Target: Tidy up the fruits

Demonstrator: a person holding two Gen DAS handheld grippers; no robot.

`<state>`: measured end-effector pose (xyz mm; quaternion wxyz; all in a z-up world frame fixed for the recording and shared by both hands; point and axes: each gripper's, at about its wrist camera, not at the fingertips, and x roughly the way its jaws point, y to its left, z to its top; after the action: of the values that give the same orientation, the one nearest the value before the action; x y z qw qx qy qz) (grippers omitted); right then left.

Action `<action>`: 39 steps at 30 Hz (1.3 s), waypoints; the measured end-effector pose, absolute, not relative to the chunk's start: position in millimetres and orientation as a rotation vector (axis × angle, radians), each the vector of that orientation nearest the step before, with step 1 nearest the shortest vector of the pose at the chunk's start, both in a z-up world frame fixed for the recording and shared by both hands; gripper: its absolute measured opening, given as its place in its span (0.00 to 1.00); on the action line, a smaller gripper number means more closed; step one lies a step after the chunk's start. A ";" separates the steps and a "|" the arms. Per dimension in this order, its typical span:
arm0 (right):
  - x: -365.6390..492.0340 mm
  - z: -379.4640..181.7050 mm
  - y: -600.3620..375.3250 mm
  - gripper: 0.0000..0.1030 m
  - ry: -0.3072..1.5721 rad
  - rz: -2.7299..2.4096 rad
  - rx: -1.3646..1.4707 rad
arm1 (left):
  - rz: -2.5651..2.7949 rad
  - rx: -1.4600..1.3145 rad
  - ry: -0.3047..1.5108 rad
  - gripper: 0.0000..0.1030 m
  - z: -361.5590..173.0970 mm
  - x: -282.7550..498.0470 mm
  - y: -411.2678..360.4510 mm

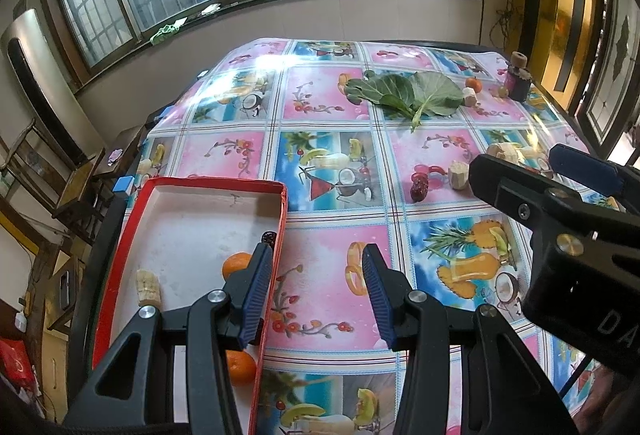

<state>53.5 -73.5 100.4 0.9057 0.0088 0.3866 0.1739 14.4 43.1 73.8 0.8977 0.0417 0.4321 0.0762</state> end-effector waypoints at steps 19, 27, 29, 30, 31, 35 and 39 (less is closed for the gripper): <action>54.6 98.6 -74.4 0.79 0.800 0.363 0.019 | 0.140 0.082 0.918 0.49 66.2 26.1 43.8; 80.3 60.0 -120.8 0.79 0.880 0.285 -0.016 | 0.045 0.031 0.979 0.51 43.8 53.4 47.4; 86.5 49.6 -141.6 0.79 0.903 0.261 -0.009 | 0.031 0.060 0.975 0.51 38.7 61.5 38.1; 88.4 44.5 -152.3 0.79 0.905 0.259 0.000 | 0.015 0.074 0.971 0.51 36.2 66.4 32.5; 90.5 40.9 -159.1 0.79 0.909 0.253 0.004 | 0.002 0.088 0.971 0.51 32.5 72.1 26.8; 100.1 25.5 -176.0 0.79 0.931 0.262 0.050 | -0.052 0.145 0.972 0.51 19.8 92.1 7.1; 109.5 14.1 -176.1 0.79 0.936 0.280 0.042 | -0.079 0.172 0.982 0.51 7.9 107.7 -1.7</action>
<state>109.5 -176.1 14.1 0.8828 0.0201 0.4496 0.1345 107.7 -1.7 7.9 0.8775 0.0826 0.4709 -0.0380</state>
